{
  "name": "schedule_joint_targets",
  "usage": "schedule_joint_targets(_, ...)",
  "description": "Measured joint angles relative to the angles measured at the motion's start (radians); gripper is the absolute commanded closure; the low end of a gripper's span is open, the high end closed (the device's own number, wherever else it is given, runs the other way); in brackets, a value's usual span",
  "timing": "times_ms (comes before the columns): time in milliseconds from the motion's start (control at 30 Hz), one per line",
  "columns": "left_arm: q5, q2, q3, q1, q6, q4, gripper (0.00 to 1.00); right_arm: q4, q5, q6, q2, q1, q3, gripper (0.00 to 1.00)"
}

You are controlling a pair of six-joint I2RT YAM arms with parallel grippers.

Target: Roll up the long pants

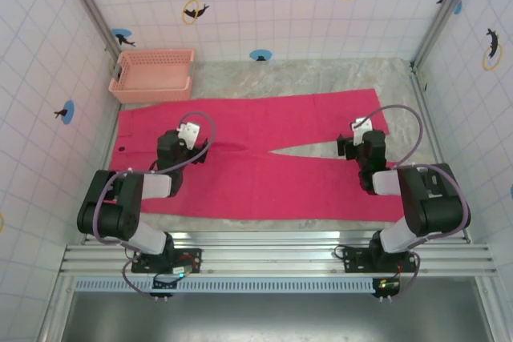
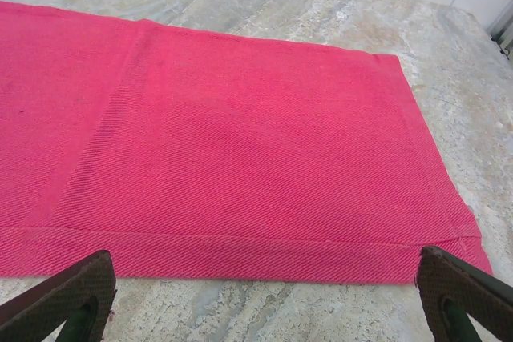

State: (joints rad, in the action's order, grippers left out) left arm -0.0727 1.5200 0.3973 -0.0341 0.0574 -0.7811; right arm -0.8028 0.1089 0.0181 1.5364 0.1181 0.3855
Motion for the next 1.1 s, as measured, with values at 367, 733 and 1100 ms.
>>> schedule_joint_targets(367, 0.000, 0.000, 0.000, 0.000, 0.000, 0.000, 0.02, 0.000, -0.002, 0.000, 0.000, -0.005, 0.000, 0.01)
schedule_joint_targets(733, 0.008, -0.029, 0.100, 0.000, 0.007, 0.210, 0.03, 0.179, 0.005, -0.003, -0.066, -0.003, 0.058, 0.01)
schedule_joint_targets(1100, 0.243, -0.196, 0.781, -0.002, -0.068, 1.049, 0.03, 0.920, 0.156, -0.120, -0.412, 0.664, 0.457, 0.06)
